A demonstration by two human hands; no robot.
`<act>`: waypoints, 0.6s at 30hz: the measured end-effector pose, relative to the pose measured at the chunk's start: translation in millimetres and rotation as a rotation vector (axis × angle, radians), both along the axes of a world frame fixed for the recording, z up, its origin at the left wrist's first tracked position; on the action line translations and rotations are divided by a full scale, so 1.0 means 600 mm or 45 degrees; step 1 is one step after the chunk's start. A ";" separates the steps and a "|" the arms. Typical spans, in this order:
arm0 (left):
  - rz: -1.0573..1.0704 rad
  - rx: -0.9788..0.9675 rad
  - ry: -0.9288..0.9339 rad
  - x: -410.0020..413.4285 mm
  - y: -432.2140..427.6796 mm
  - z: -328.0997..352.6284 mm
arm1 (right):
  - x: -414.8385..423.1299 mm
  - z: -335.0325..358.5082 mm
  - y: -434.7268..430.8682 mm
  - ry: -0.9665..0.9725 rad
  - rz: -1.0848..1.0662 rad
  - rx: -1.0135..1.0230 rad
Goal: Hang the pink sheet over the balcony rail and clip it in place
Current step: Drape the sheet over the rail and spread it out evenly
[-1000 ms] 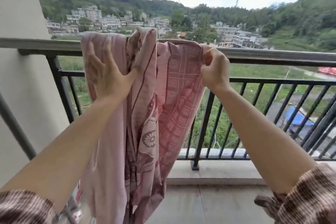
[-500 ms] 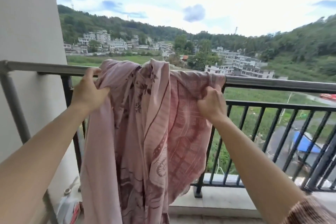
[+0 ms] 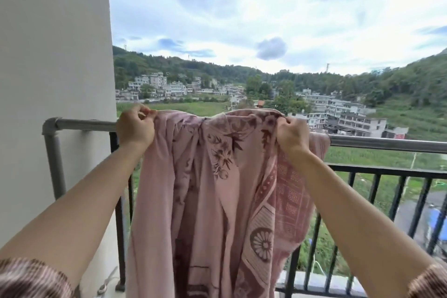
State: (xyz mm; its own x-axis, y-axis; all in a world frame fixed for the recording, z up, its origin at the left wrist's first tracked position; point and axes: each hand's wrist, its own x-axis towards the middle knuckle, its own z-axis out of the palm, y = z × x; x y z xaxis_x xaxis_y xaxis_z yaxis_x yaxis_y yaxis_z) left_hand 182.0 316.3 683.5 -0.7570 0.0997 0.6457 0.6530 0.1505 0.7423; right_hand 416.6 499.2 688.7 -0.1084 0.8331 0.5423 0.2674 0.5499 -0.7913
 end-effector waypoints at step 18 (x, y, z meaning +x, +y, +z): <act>-0.352 -0.608 0.625 0.109 0.098 -0.074 | 0.139 -0.140 0.107 0.261 -0.085 -0.541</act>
State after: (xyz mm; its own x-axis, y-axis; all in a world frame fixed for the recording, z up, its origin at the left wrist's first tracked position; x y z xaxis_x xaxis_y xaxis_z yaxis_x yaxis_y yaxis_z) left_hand 247.3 375.0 639.2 -0.2986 0.6001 0.7421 0.9540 0.1660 0.2496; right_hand 500.0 563.2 604.6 0.0267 0.9873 0.1564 0.1057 0.1528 -0.9826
